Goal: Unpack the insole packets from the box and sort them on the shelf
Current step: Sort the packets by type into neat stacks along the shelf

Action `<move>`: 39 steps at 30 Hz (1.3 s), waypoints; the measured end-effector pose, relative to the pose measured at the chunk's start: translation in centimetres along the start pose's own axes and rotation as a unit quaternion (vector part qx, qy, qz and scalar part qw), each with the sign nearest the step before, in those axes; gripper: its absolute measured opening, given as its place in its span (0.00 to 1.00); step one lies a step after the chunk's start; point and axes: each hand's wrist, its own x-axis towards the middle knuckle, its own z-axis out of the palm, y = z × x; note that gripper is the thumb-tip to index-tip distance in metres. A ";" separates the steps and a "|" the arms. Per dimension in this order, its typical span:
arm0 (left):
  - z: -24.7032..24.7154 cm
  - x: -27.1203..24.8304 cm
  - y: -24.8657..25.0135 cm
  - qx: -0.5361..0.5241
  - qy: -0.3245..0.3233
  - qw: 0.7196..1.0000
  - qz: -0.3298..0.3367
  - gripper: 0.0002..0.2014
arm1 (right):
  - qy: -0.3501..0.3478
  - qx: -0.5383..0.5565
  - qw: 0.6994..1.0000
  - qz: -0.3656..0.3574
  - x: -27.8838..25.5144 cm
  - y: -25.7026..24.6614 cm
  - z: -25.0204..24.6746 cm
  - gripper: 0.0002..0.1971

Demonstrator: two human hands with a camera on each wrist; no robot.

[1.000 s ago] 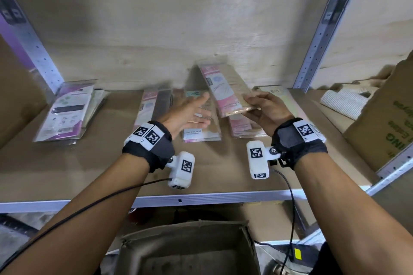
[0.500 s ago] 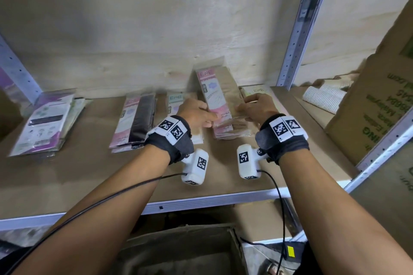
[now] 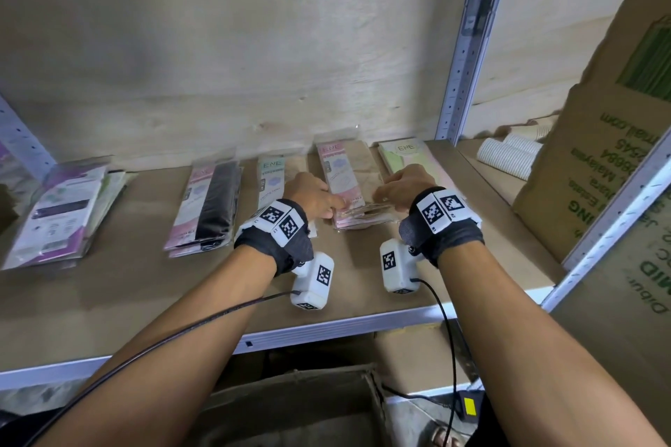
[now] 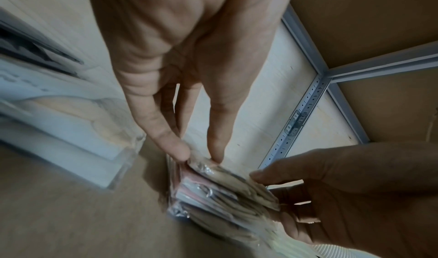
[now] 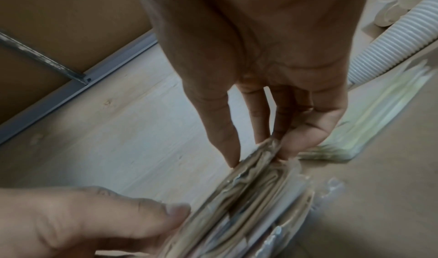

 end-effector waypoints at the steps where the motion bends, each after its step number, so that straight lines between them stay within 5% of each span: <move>1: 0.0 0.0 0.0 0.001 0.001 1.000 0.000 0.22 | -0.001 -0.004 1.000 0.000 0.0 0.0 0.0 0.21; 12: -0.1 -0.2 0.0 -0.004 -0.019 1.000 0.006 0.18 | -0.007 -0.028 1.000 0.000 -0.1 0.0 -0.2 0.25; 16: -1.0 -0.6 0.1 0.014 -0.008 1.000 0.016 0.07 | -0.014 -0.038 0.999 -0.008 -0.2 0.1 -0.4 0.25; 18: -1.7 -0.7 0.2 0.012 0.006 1.000 0.014 0.10 | -0.011 -0.040 0.999 -0.024 -0.2 0.1 -0.5 0.25; 21: -3.2 -1.1 0.0 -0.018 0.033 0.999 0.016 0.29 | 0.025 -0.029 0.997 -0.068 -0.1 0.1 -0.6 0.24; 26: -6.8 -2.6 -1.7 -0.050 0.078 0.995 0.033 0.21 | 0.104 0.033 0.981 -0.163 -0.6 -1.0 0.1 0.16; 31: -11.4 -4.0 -5.8 -0.071 0.130 0.987 0.061 0.15 | 0.019 0.082 0.967 -0.240 -2.8 -3.0 3.2 0.04; 39: -20.9 -5.6 -11.8 -0.145 0.278 0.948 0.055 0.08 | -0.144 0.095 0.945 -0.279 -5.8 -6.1 11.1 0.04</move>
